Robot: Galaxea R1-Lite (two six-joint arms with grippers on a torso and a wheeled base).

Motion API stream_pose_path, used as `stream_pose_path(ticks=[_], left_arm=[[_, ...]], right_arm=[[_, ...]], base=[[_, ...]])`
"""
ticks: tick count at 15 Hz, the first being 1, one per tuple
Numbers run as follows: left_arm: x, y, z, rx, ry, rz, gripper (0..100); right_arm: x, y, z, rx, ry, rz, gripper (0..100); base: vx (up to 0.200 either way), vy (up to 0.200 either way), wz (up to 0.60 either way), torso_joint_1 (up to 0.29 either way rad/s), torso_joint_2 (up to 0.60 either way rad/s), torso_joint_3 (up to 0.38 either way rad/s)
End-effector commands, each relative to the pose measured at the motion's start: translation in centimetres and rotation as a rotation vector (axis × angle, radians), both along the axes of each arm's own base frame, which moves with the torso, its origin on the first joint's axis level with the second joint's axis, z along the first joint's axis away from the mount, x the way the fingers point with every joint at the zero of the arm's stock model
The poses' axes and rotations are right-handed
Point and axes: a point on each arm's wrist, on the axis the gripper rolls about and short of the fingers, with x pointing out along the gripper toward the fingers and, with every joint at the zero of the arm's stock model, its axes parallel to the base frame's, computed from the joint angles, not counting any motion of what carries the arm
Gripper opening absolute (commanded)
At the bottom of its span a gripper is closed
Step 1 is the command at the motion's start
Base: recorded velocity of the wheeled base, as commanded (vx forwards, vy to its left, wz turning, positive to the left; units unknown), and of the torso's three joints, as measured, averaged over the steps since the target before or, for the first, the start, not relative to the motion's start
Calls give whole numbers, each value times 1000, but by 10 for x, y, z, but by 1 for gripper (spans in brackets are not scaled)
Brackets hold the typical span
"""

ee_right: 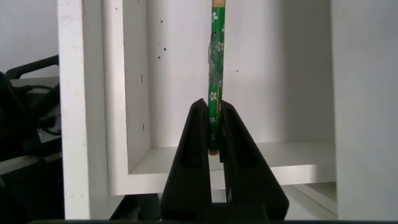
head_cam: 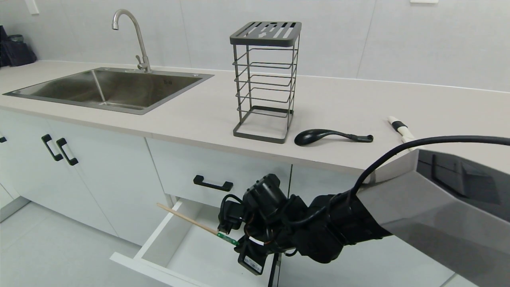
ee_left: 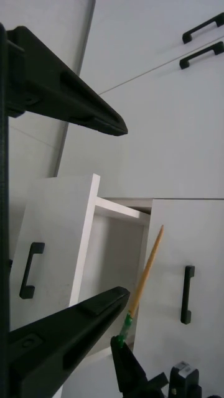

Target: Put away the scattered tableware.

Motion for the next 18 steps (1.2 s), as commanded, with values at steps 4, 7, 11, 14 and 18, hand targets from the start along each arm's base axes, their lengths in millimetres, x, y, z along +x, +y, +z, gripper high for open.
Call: stream_pose_path(ticks=[4,7,11,14,18], left_arm=[[0,0,0,0,1,0,100],[0,0,0,0,1,0,100],[0,0,0,0,1,0,100],[0,0,0,0,1,0,100],[0,0,0,0,1,0,100]], right_arm=[[6,3,-15,-69,-9,65,0],[11,11,-14,-62,-33,87,0],[13,14,-19,-63,-29,83,0],[14,14,-19,-61,-30,82,0],[17,12,-18,-59,-34,71,0]], base=[[0,0,0,0,0,0],[0,0,0,0,0,0],[0,0,0,-56,66,17],[0,0,0,-146,209,92],[0,0,0,-21,61,19]])
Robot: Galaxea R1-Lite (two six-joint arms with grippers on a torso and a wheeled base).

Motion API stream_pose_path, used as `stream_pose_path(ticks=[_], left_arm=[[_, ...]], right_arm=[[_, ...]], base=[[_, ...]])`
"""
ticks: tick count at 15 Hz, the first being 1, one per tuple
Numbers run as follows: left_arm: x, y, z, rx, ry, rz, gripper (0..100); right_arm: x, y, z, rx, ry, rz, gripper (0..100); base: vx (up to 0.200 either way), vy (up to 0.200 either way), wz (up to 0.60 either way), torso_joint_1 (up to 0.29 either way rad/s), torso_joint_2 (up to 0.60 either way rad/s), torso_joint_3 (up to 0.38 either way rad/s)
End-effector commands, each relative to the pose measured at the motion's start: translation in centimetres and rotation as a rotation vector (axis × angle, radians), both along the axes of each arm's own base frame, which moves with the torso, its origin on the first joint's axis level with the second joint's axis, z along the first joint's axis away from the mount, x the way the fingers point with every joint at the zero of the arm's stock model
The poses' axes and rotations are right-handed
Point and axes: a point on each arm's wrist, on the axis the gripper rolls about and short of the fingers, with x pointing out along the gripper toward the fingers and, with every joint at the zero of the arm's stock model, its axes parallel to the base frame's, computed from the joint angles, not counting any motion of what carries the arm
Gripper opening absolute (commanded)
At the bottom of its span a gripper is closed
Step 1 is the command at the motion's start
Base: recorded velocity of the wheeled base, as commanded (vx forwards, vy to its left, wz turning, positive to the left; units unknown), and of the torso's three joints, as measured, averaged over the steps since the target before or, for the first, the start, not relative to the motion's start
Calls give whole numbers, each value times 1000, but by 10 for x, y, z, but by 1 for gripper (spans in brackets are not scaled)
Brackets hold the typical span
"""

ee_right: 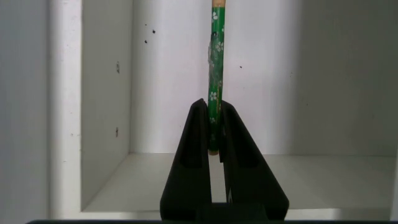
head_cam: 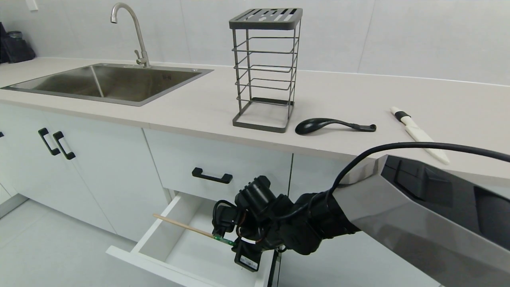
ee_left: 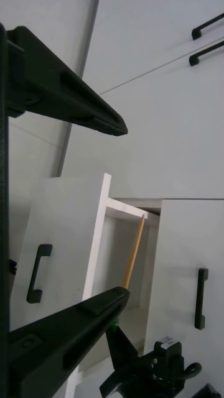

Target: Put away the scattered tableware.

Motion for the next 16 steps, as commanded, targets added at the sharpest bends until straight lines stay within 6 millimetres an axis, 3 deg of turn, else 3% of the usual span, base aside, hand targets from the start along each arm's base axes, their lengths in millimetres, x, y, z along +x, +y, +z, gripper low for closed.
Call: stream_pose_path(ticks=[1,5,12,16], left_arm=[[0,0,0,0,1,0,100],[0,0,0,0,1,0,100],[0,0,0,0,1,0,100],[0,0,0,0,1,0,100]], right_arm=[[2,-1,1,2,-3,-5,0],[7,0,5,14,-16,-11,0],[18,3,16,51,-46,-26,0],[18,1,5,-21,-19,-45,0]], base=[[0,0,0,-90,95,36],[0,0,0,-151,238,82],[0,0,0,-11,63,17],[0,0,0,0,0,0]])
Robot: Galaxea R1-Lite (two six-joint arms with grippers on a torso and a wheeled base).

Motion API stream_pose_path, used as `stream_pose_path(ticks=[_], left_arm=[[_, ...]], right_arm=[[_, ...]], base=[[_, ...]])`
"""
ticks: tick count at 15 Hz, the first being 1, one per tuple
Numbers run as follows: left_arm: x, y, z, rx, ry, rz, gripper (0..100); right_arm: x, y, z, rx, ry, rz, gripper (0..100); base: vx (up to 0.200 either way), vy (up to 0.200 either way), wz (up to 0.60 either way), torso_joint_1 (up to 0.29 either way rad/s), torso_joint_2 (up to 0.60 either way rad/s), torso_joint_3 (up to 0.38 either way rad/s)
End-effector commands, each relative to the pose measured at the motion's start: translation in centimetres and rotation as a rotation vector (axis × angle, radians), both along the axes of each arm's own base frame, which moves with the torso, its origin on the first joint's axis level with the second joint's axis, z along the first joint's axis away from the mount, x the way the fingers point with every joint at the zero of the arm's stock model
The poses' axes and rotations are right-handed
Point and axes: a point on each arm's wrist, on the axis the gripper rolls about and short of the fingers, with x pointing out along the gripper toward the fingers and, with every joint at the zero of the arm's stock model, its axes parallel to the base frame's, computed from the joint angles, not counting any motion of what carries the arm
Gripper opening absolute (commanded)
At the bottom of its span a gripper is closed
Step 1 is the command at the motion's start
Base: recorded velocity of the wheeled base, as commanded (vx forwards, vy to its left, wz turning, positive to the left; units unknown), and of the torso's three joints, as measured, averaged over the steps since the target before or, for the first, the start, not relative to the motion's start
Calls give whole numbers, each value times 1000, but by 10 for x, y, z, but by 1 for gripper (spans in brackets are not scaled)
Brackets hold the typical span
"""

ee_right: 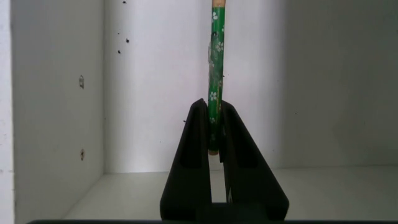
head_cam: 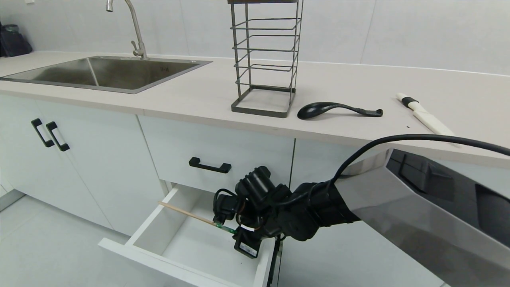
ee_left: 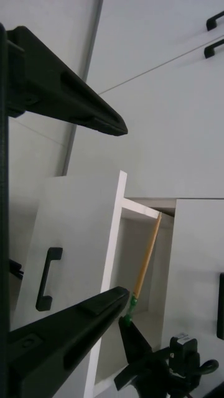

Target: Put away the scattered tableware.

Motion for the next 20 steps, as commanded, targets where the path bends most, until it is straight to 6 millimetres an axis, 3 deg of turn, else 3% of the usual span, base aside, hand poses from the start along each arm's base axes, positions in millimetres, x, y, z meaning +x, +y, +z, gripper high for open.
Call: stream_pose_path(ticks=[1,4,7,20], left_arm=[[0,0,0,0,1,1,100],[0,0,0,0,1,1,100],[0,0,0,0,1,1,100],[0,0,0,0,1,1,100]], right_arm=[[4,4,-9,-30,-17,-22,0],[12,11,-20,-82,-46,-65,0],[14,14,-42,-115,-24,-63,0],[7,19,-49,-151,0,-39,0]], base=[[0,0,0,0,0,0],[0,0,0,0,0,0],[0,0,0,0,0,0],[0,0,0,0,0,0]])
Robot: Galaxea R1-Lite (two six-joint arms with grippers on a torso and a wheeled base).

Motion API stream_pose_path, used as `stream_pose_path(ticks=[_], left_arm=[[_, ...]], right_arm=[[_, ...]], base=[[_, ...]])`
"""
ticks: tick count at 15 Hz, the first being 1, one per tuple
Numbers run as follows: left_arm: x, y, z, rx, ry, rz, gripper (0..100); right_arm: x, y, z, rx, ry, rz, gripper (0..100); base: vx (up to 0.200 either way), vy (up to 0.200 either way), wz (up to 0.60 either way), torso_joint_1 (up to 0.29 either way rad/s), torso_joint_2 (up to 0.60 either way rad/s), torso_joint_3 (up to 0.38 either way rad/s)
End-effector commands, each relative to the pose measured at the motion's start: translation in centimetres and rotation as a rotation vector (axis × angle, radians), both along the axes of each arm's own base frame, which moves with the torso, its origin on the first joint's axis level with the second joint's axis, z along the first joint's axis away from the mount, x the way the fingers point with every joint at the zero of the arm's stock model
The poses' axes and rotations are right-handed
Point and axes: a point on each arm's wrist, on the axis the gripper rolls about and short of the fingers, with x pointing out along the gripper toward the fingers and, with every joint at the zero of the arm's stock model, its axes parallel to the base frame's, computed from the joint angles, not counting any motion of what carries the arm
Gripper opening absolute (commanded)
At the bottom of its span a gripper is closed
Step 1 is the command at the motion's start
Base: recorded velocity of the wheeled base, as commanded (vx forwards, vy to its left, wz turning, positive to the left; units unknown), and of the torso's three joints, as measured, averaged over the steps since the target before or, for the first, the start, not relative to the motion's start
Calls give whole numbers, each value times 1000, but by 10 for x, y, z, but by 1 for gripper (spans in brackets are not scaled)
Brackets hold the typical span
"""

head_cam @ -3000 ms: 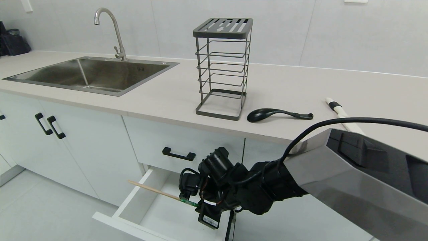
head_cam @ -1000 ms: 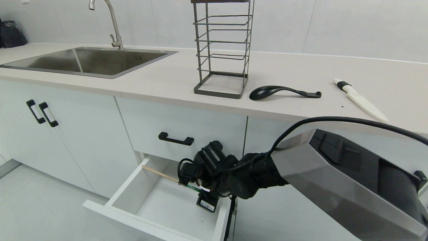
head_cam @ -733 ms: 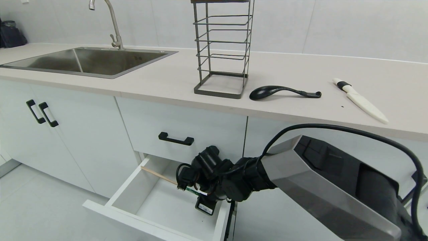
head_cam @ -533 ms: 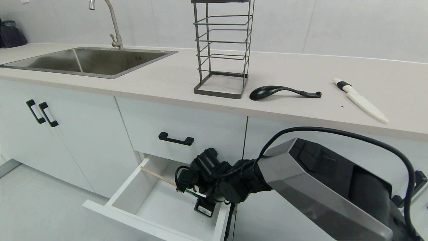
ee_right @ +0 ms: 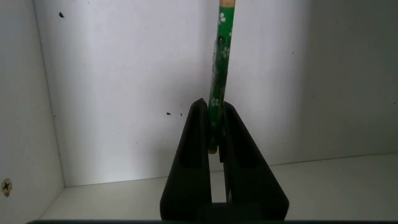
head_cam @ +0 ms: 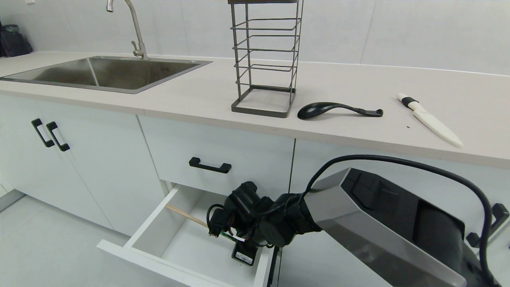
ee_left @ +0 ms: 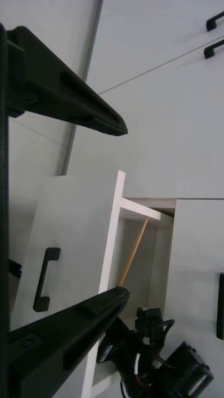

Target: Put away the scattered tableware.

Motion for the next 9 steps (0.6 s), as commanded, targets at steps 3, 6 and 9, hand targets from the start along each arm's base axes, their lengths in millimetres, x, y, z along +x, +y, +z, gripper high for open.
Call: stream_pose_path(ticks=[3,6,9], left_arm=[[0,0,0,0,2,0,100],[0,0,0,0,1,0,100],[0,0,0,0,1,0,100]], right_arm=[[1,4,7,24,-18,6,100],[-1,5,31,60,-49,8,100],[-4,5,60,108,-87,13,100]], base=[[0,0,0,0,0,0],[0,0,0,0,0,0],[0,0,0,0,0,0]])
